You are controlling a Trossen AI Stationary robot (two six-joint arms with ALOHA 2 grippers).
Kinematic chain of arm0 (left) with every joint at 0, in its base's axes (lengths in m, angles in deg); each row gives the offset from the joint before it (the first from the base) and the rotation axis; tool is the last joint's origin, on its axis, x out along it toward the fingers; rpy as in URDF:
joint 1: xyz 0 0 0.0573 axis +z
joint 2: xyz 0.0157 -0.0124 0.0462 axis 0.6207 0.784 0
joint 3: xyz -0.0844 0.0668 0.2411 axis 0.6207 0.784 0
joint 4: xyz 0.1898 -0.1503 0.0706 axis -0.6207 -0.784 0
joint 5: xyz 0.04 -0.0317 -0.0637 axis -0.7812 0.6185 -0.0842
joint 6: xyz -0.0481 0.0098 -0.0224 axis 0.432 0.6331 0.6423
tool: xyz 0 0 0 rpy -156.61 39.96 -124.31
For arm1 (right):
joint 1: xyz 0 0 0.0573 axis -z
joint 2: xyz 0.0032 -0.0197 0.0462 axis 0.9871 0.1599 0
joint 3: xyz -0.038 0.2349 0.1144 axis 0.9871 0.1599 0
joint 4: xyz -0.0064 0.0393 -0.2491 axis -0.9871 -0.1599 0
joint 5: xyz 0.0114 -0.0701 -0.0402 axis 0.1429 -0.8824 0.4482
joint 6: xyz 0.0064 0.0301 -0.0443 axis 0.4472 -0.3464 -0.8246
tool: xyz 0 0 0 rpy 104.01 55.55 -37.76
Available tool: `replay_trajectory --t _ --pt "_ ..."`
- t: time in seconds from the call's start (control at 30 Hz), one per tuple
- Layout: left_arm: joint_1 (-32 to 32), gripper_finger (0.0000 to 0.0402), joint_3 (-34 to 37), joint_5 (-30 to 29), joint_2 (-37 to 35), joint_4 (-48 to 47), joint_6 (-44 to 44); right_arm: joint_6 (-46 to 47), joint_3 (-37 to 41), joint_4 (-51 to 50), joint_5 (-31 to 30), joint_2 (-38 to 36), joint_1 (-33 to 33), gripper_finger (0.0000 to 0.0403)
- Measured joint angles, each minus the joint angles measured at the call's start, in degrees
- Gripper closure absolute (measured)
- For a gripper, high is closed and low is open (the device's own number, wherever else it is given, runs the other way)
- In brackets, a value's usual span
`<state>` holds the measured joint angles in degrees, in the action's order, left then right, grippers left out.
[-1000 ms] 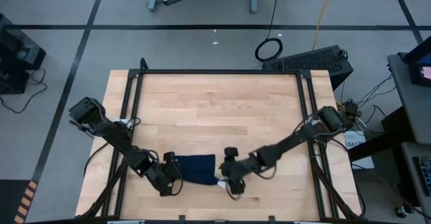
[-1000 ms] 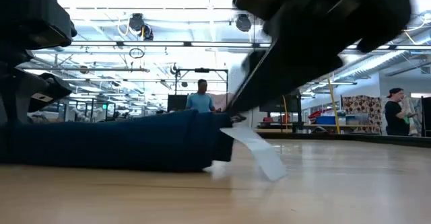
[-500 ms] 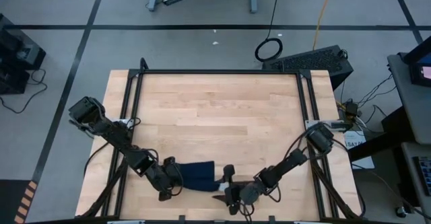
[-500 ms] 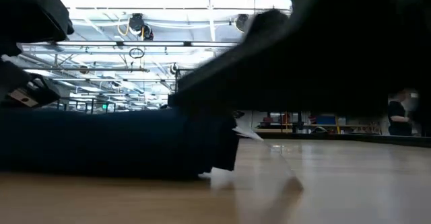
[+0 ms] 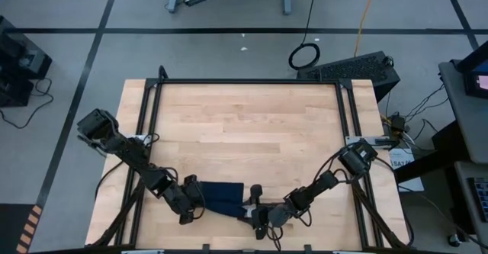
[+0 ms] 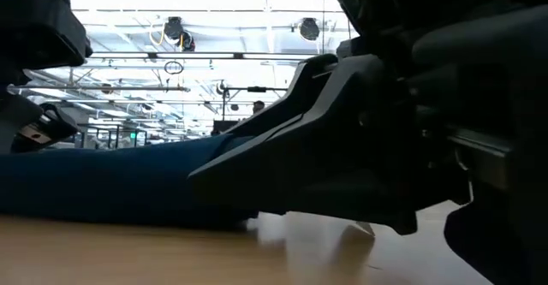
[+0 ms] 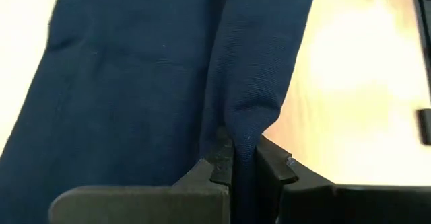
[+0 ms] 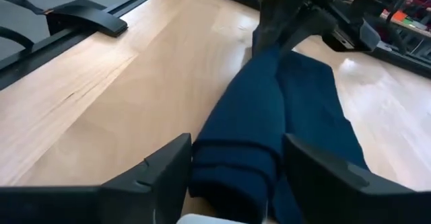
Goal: Roll towel
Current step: Roll the dark blue towel
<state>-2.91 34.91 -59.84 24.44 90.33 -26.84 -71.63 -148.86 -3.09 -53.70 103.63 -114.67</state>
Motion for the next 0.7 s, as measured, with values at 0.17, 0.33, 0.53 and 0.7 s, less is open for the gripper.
replay_trajectory --t 0.17,0.33,0.53,0.7 --pt "1.04 0.0377 1.45 -2.30 -0.10 0.70 -2.31 -5.06 -0.07 -0.25 -4.39 -0.60 -0.72 0.0195" --pt "4.64 0.0377 1.56 -1.13 -0.02 1.82 -5.92 -12.24 -0.15 -2.44 -12.63 -2.06 -2.69 0.0165" --pt "8.52 0.0377 1.67 5.52 0.14 5.99 -4.71 -8.68 0.04 -4.48 -11.89 -2.90 -3.24 0.0128" --pt "9.53 0.0377 1.70 7.85 0.17 6.46 -3.09 -0.42 0.02 -8.03 -9.17 -2.78 -2.07 0.0143"
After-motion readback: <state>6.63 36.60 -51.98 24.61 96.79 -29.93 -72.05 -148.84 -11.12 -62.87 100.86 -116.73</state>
